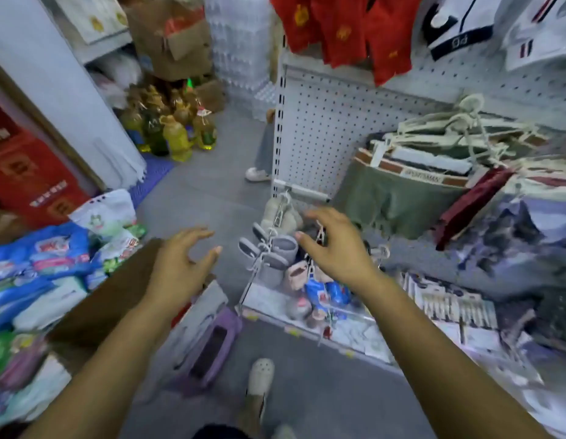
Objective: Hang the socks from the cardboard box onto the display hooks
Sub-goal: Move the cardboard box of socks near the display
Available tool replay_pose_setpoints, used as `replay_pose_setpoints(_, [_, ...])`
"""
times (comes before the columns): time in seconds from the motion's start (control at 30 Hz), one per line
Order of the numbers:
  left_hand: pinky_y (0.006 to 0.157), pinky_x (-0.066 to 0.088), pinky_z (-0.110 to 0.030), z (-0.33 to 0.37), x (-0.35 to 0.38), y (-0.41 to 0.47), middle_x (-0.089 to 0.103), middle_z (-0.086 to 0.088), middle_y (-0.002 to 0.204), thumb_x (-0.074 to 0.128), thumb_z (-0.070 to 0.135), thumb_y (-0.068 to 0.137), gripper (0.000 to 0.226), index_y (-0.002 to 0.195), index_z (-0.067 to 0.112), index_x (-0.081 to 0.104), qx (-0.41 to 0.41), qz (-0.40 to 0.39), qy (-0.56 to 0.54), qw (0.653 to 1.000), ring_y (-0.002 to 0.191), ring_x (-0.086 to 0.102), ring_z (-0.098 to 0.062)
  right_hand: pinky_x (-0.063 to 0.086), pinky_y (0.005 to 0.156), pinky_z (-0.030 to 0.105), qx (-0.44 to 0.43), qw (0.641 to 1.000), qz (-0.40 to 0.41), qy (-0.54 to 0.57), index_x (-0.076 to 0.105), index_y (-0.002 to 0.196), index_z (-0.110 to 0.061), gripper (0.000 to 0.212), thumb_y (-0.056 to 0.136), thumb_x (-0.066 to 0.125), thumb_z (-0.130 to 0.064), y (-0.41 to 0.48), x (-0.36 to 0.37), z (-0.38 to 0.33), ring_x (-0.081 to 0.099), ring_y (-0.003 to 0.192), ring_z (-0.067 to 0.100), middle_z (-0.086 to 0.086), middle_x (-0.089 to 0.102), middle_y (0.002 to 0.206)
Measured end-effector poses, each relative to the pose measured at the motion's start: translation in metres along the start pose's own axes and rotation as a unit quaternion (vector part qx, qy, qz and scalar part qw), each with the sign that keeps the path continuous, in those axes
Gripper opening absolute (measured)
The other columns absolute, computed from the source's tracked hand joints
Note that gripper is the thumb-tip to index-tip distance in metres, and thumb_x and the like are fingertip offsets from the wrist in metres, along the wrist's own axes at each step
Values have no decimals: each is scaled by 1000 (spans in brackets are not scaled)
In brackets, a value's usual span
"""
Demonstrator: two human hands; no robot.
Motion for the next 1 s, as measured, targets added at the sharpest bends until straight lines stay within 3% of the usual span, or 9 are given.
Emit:
replay_pose_setpoints(0.1, [103, 50, -43, -55, 1, -62, 70, -11, 123, 82, 22, 85, 32, 113, 10, 74, -66, -43, 39, 996, 112, 65, -31, 37, 95, 22, 33, 998, -48, 1, 67, 121, -11, 39, 88, 72, -31, -47, 45, 17, 57, 117, 24, 7, 64, 122])
replay_pose_setpoints(0.17, [101, 50, -44, -83, -8, -101, 70, -12, 122, 83, 21, 84, 33, 113, 10, 73, -109, -45, 62, 991, 112, 65, -32, 37, 95, 23, 54, 995, -79, 15, 67, 120, -10, 42, 85, 68, -34, -76, 74, 19, 57, 116, 26, 8, 65, 121])
replay_pose_setpoints(0.33, [92, 54, -48, -146, -30, -158, 71, -16, 120, 69, 47, 84, 51, 116, 8, 72, -193, -62, 107, 973, 102, 67, -37, 43, 96, 29, 81, 989, -121, 27, 68, 117, -12, 35, 86, 76, -25, -130, 140, 11, 59, 113, 28, 8, 66, 119])
replay_pose_setpoints(0.43, [95, 48, -47, -183, -39, -169, 68, -19, 122, 70, 44, 87, 50, 117, 4, 71, -219, -78, 138, 963, 117, 60, -39, 40, 98, 28, 99, 983, -150, 25, 68, 116, -10, 33, 87, 75, -25, -146, 176, -3, 59, 115, 28, 9, 66, 119])
replay_pose_setpoints(0.57, [103, 42, -46, -229, -56, -159, 52, -23, 145, 76, 30, 89, 41, 119, 4, 70, -210, -77, 167, 960, 130, 49, -41, 42, 97, 30, 119, 976, -183, 23, 70, 115, -9, 31, 89, 74, -25, -156, 234, -35, 60, 114, 28, 11, 67, 119])
replay_pose_setpoints(0.63, [105, 41, -47, -255, -68, -148, 46, -23, 151, 76, 28, 89, 40, 121, 4, 70, -196, -88, 169, 962, 134, 46, -42, 42, 95, 24, 141, 974, -176, 36, 71, 113, -9, 28, 89, 74, -24, -153, 267, -56, 62, 111, 25, 9, 68, 117])
replay_pose_setpoints(0.73, [107, 39, -50, -301, -88, -121, 44, -24, 153, 73, 27, 91, 39, 122, 4, 69, -156, -134, 166, 964, 136, 45, -44, 50, 95, 27, 211, 966, -133, 68, 71, 113, -11, 27, 90, 73, -26, -141, 316, -89, 63, 103, 17, 3, 68, 114])
replay_pose_setpoints(0.9, [109, 39, -55, -376, -118, -69, 44, -23, 153, 69, 29, 94, 38, 125, 8, 67, -91, -217, 189, 953, 138, 42, -44, 49, 82, 7, 381, 904, -44, 187, 69, 116, -12, 28, 93, 71, -28, -120, 395, -144, 64, 96, 8, -2, 70, 110])
replay_pose_setpoints(1.0, [115, 34, -55, -410, -118, -47, 31, -25, 160, 68, 32, 95, 38, 129, 15, 65, -81, -249, 184, 947, 146, 32, -44, 50, 90, 15, 420, 885, -41, 197, 68, 119, -12, 32, 93, 70, -29, -112, 438, -162, 64, 101, 8, -1, 70, 111])
Point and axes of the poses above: each hand's wrist, its own y-axis towards the middle knuckle, its own x-axis out of the palm, z = x × y, the point moved 3 cm from there along y, towards the middle knuckle
